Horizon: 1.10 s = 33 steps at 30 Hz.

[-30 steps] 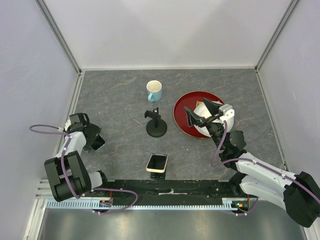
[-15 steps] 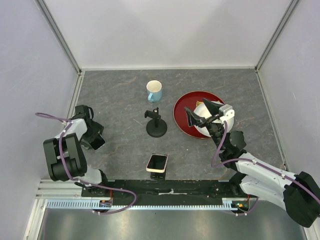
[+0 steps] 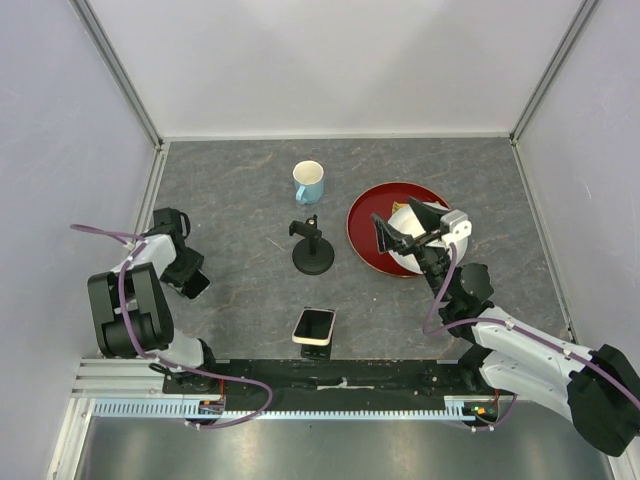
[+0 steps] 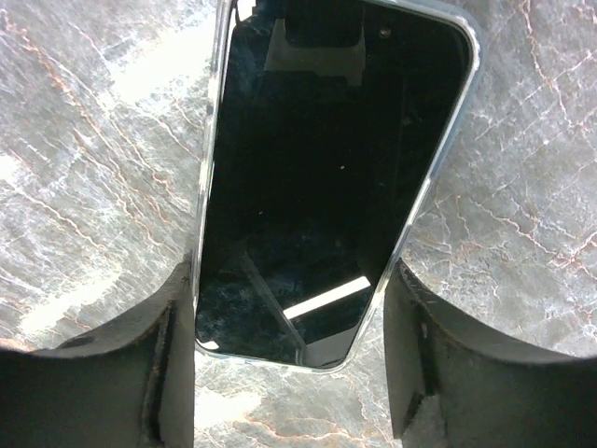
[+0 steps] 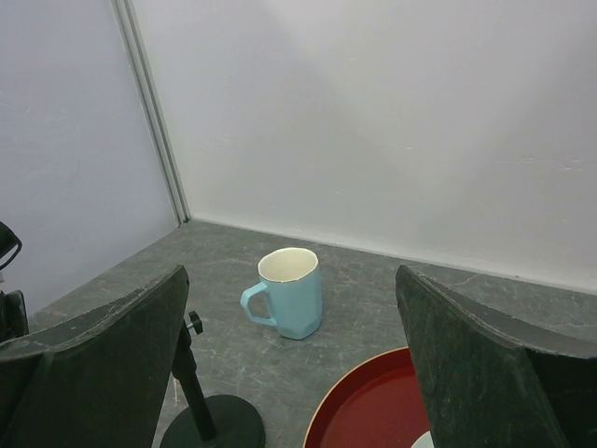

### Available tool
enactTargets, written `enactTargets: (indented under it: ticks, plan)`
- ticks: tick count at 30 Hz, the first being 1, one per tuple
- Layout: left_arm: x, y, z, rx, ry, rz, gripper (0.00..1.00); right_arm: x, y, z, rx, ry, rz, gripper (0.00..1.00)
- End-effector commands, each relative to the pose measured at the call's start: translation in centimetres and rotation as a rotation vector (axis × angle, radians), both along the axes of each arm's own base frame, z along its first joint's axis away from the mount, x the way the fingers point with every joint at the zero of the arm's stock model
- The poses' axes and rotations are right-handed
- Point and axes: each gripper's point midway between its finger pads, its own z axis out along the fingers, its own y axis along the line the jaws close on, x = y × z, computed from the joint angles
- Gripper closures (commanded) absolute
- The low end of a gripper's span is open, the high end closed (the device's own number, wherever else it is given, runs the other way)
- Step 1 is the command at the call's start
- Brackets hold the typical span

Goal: Place the phone on the phone stand

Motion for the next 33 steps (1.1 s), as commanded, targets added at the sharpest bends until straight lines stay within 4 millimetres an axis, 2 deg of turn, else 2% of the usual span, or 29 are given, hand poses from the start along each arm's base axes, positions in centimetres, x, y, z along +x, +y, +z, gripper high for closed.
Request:
enactTargets:
  ticks: [1,3,6,15,18,21,27,32,33]
  plan:
    - [-3.7,-1.0,-2.9,-0.04,0.113,0.09,0.6,-0.4,-1.0,1.6,0.046,-0.056,-0.024,0.02]
    - [-3.5,-0.9,-2.6,-0.035,0.092,0.078,0.78,-0.4,-1.2,1.7,0.049,-0.057,-0.031,0.02]
    - [-3.1,-0.8,-1.9,-0.027,0.06,0.066,0.98,-0.4,-1.2,1.7,0.051,-0.058,-0.033,0.02]
    - [-1.2,-1.2,0.7,-0.026,-0.118,-0.006,0.98,-0.2,-1.3,1.6,0.052,-0.053,-0.04,0.02]
    - [0.4,-1.7,2.8,-0.033,-0.25,-0.055,0.98,-0.2,-1.3,1.5,0.052,-0.05,-0.039,0.02]
    - [2.3,-3.2,5.6,-0.079,-0.415,-0.13,0.98,-0.1,-1.3,1.3,0.054,-0.044,-0.04,0.02]
    - [3.2,-3.8,9.8,-0.069,-0.569,-0.168,0.98,0.1,-1.3,1.2,0.054,-0.041,-0.043,0.02]
    - [3.9,-3.6,14.9,-0.009,-0.749,-0.188,0.98,0.2,-1.4,1.2,0.058,-0.038,-0.046,0.02]
    - [4.0,-4.1,15.7,-0.023,-0.774,-0.208,0.98,0.2,-1.4,1.2,0.06,-0.037,-0.047,0.02]
